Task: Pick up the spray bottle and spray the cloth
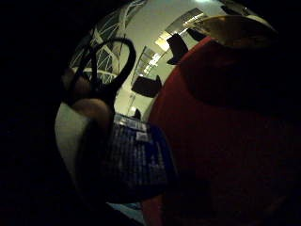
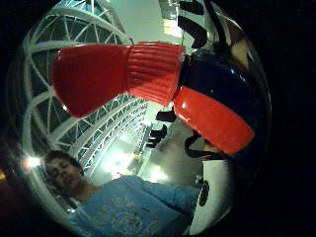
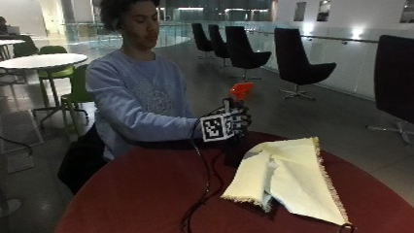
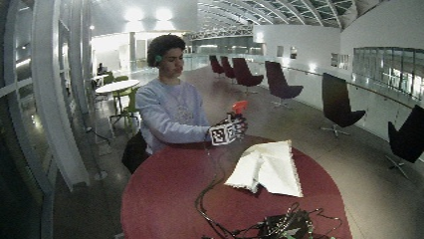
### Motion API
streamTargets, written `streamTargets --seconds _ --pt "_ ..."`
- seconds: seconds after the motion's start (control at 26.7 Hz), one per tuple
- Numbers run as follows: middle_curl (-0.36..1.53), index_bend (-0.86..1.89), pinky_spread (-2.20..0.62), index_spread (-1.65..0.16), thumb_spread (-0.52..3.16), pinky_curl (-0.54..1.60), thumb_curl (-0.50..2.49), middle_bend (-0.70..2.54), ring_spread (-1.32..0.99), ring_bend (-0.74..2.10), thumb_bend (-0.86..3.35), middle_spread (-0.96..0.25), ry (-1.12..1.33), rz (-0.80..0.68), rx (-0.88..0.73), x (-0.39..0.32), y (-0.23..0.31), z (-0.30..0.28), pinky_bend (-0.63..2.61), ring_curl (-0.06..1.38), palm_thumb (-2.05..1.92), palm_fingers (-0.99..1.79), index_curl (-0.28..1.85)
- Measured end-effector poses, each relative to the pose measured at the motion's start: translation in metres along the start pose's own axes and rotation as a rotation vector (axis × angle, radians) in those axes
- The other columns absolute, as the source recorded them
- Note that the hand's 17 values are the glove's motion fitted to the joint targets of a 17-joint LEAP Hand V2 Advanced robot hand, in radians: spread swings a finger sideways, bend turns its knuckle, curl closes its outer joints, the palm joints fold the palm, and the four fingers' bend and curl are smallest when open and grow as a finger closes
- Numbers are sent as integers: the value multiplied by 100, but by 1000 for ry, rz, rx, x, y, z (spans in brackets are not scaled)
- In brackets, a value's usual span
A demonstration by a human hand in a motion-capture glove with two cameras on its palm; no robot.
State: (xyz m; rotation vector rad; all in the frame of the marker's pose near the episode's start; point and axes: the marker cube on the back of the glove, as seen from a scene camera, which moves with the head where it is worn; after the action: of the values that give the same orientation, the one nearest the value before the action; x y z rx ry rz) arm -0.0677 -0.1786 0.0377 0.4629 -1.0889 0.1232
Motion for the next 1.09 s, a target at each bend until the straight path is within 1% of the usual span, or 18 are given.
streamTargets --seconds 0.11,0.26,0.41,0.56,0.67,0.97,1.09 --pt "47 13 -2 -29 77 37 60 27 -11 49 -3 -9 25 7 -15 2 8 -12 35 39 98 98 30" --pt "47 12 3 -30 83 37 58 28 -10 47 -3 -9 100 -5 -21 0 22 -51 29 39 94 92 30" --pt "46 14 7 -30 87 35 56 27 -9 44 -4 -8 291 10 -48 -1 43 -110 24 38 90 90 30" --pt "43 22 13 -30 91 35 54 17 -5 34 -4 -5 510 64 -44 1 75 -165 24 36 86 79 34" --pt "41 24 16 -31 93 35 53 15 -3 29 -3 -5 620 105 -27 3 100 -202 23 34 85 77 36" --pt "39 24 21 -32 98 33 52 17 1 21 -2 -4 927 185 36 17 161 -285 18 31 85 75 38" --pt "38 24 21 -32 99 32 51 18 1 20 -2 -4 975 209 45 23 176 -306 17 31 85 76 39"
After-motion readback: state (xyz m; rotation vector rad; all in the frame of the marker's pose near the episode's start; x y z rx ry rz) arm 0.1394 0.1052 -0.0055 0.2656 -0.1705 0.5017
